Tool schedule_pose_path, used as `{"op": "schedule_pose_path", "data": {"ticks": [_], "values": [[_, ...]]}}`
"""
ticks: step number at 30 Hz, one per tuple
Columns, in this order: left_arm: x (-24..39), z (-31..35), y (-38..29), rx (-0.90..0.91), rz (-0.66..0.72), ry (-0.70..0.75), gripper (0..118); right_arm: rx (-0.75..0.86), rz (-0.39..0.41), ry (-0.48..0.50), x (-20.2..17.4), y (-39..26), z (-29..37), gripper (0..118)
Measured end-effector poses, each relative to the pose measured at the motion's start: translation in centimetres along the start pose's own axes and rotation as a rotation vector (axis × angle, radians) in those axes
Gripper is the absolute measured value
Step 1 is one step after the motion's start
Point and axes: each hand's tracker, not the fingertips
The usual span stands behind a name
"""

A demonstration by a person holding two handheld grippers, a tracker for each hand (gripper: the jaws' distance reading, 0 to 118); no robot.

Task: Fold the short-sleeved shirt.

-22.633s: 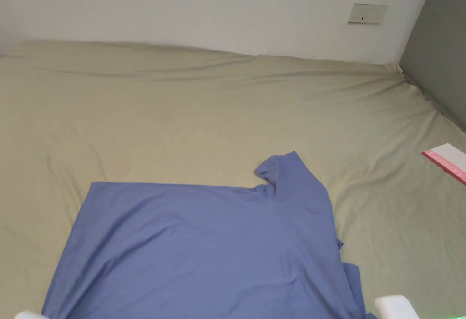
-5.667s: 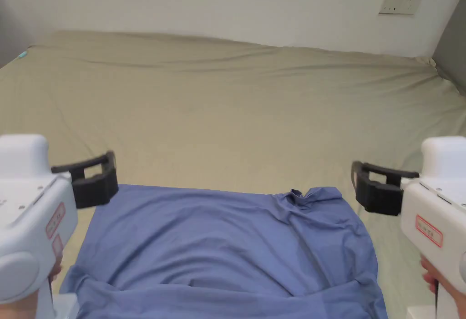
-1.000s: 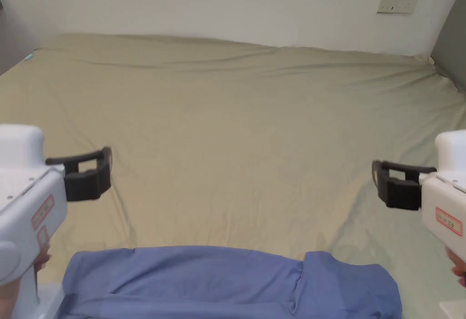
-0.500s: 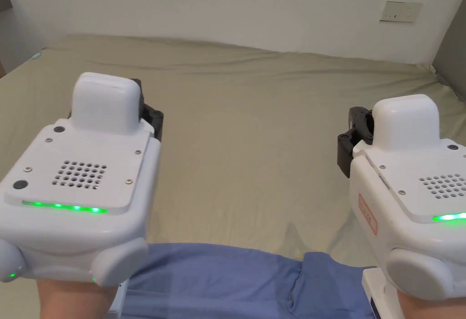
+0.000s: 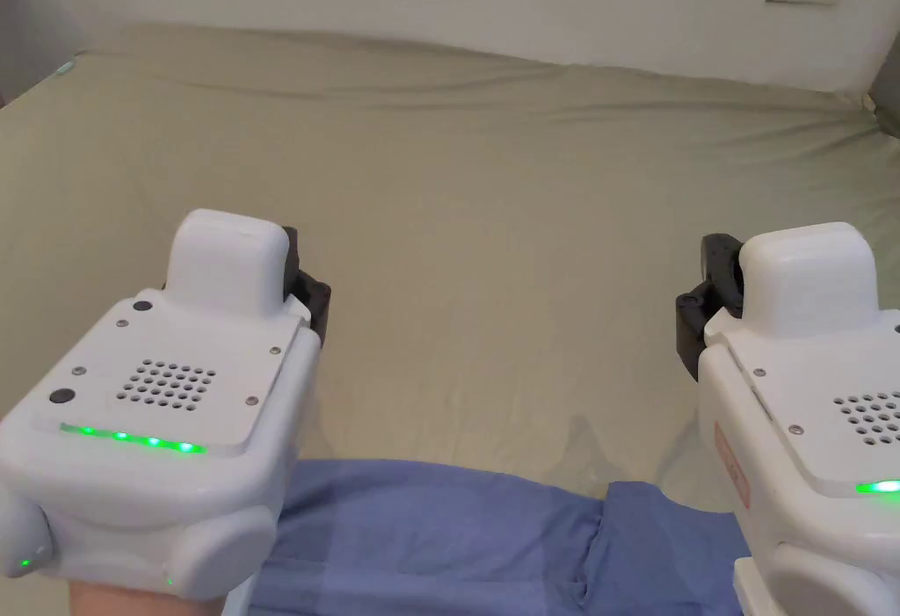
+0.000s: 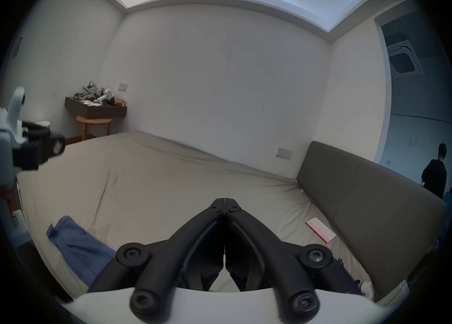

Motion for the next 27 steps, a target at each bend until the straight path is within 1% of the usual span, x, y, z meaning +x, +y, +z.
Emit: {"op": "schedule_pose_path", "data": {"ticks": [4, 5, 6, 7, 8, 9, 10, 11, 12, 14, 16, 18, 20, 21, 22, 23, 24, 25, 27], "values": [[-3.7, -3.5, -6.8, -0.244, 0.060, -0.098, 0, -0.087, 0.016, 0.027, -0.3, -2.2, -1.1, 2], [-5.1, -4.2, -9.0, -0.283, 0.101, -0.092, 5, -0.114, 0.022, 0.030, -0.3, -2.7, -1.3, 2], [-6.4, -4.4, -10.7, -0.325, 0.130, -0.083, 25, -0.134, 0.025, 0.036, -0.2, -3.1, -1.4, 1], [-8.2, -4.9, -12.6, -0.369, 0.169, -0.110, 66, -0.154, 0.024, 0.043, -0.1, -3.4, -1.5, 2], [-10.0, -5.4, -14.3, -0.433, 0.224, -0.136, 100, -0.169, 0.016, 0.047, 0.4, -3.8, -1.7, 2], [-11.5, -5.8, -15.6, -0.485, 0.268, -0.139, 118, -0.184, 0.003, 0.058, 0.7, -3.9, -1.8, 2], [-13.3, -5.6, -16.9, -0.495, 0.332, -0.169, 115, -0.199, -0.016, 0.072, 0.9, -4.0, -1.8, 2], [-15.2, -6.1, -17.6, -0.461, 0.378, -0.198, 115, -0.205, -0.028, 0.075, 1.2, -4.0, -1.8, 2], [-16.6, -6.3, -18.6, -0.568, 0.443, -0.239, 115, -0.211, -0.031, 0.076, 1.6, -4.0, -1.9, 2], [-19.8, -6.7, -20.5, -0.611, 0.581, -0.349, 115, -0.220, -0.031, 0.079, 1.8, -3.8, -1.8, 2], [-22.4, -7.4, -22.5, -0.666, 0.711, -0.373, 115, -0.225, -0.030, 0.085, 2.0, -3.8, -1.8, 2], [-24.4, -8.3, -24.5, -0.721, 0.807, -0.402, 115, -0.235, -0.032, 0.098, 2.0, -3.7, -1.8, 2], [-25.3, -9.1, -26.0, -0.762, 0.860, -0.443, 114, -0.242, -0.032, 0.103, 1.9, -3.8, -1.8, 2], [-25.4, -9.3, -26.7, -0.758, 0.901, -0.490, 114, -0.247, -0.029, 0.101, 1.7, -3.8, -1.8, 2], [-24.8, -8.9, -26.3, -0.700, 0.936, -0.537, 114, -0.258, -0.023, 0.092, 1.5, -3.9, -1.8, 2], [-24.6, -9.2, -26.3, -0.690, 0.998, -0.580, 114, -0.266, -0.023, 0.089, 1.4, -3.9, -1.8, 2], [-24.3, -9.7, -26.7, -0.718, 1.067, -0.603, 114, -0.270, -0.028, 0.093, 1.4, -4.0, -1.8, 2], [-23.6, -10.0, -27.1, -0.709, 1.116, -0.616, 114, -0.273, -0.033, 0.100, 1.4, -4.0, -1.8, 2], [-22.2, -9.7, -26.4, -0.650, 1.134, -0.623, 114, -0.277, -0.032, 0.103, 1.1, -4.1, -1.9, 2]]}}
